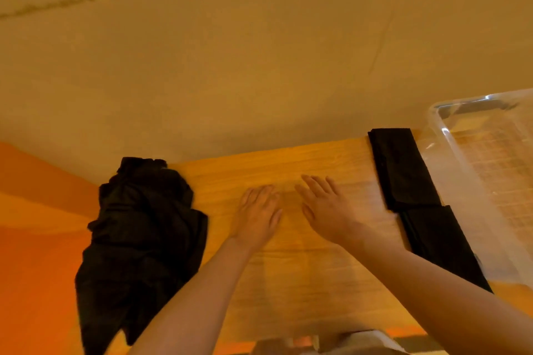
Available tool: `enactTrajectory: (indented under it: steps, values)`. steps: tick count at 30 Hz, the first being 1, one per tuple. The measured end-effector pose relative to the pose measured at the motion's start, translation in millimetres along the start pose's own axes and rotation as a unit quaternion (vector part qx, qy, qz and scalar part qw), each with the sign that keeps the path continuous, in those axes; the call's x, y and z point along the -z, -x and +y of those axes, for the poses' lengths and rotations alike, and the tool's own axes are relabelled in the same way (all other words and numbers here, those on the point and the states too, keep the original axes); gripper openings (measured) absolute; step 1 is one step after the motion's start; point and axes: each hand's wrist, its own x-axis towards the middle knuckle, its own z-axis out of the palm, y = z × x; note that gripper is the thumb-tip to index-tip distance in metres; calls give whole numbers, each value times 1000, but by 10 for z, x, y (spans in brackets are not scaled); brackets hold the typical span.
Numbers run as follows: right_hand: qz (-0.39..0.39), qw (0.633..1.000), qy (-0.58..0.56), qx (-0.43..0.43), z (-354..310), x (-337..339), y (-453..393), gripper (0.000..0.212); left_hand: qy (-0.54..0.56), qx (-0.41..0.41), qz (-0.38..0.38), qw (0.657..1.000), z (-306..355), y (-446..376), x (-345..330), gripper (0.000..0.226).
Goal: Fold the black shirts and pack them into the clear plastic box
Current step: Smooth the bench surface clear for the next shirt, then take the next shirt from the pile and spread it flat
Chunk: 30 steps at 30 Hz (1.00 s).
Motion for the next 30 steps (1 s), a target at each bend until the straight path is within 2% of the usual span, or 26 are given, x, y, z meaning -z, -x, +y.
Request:
enactTrajectory:
  steps: [5, 8, 10, 12, 14, 19, 21, 24, 27, 30]
  values:
    - [-20, 995, 54, 82, -573, 23, -23, 48, -12, 99, 59, 993, -262, 751, 92, 37]
    - [-28, 987, 56, 149, -920, -65, -47, 44, -19, 174, 68, 982, -357, 1175, 61, 31]
    - [-29, 983, 72, 169, -1148, -141, -40, 48, -32, 227, 53, 972, -409, 1425, 1, 32]
    - [-4, 978, 71, 194, -1371, -218, -41, 48, -17, 284, 30, 958, -432, 1644, -9, 43]
    - [-17, 975, 80, 208, -1564, -281, -38, 48, -21, 324, 9, 946, -467, 1815, -34, 51]
    - [-16, 962, 80, 261, -1909, -477, 17, 47, 1, 425, -33, 904, -489, 2177, -108, 55]
    - [-5, 956, 76, 283, -2021, -619, 72, 50, 29, 438, -27, 898, -457, 2334, -245, 54]
    - [2, 944, 96, 317, -2134, -834, 172, 52, 52, 424, 23, 904, -402, 2535, -414, 53]
    - [-8, 945, 102, 311, -2201, -928, 225, 54, 34, 412, 72, 908, -420, 2638, -529, 51]
    - [20, 942, 99, 321, -2226, -948, 193, 52, 29, 404, 111, 908, -443, 2661, -550, 45]
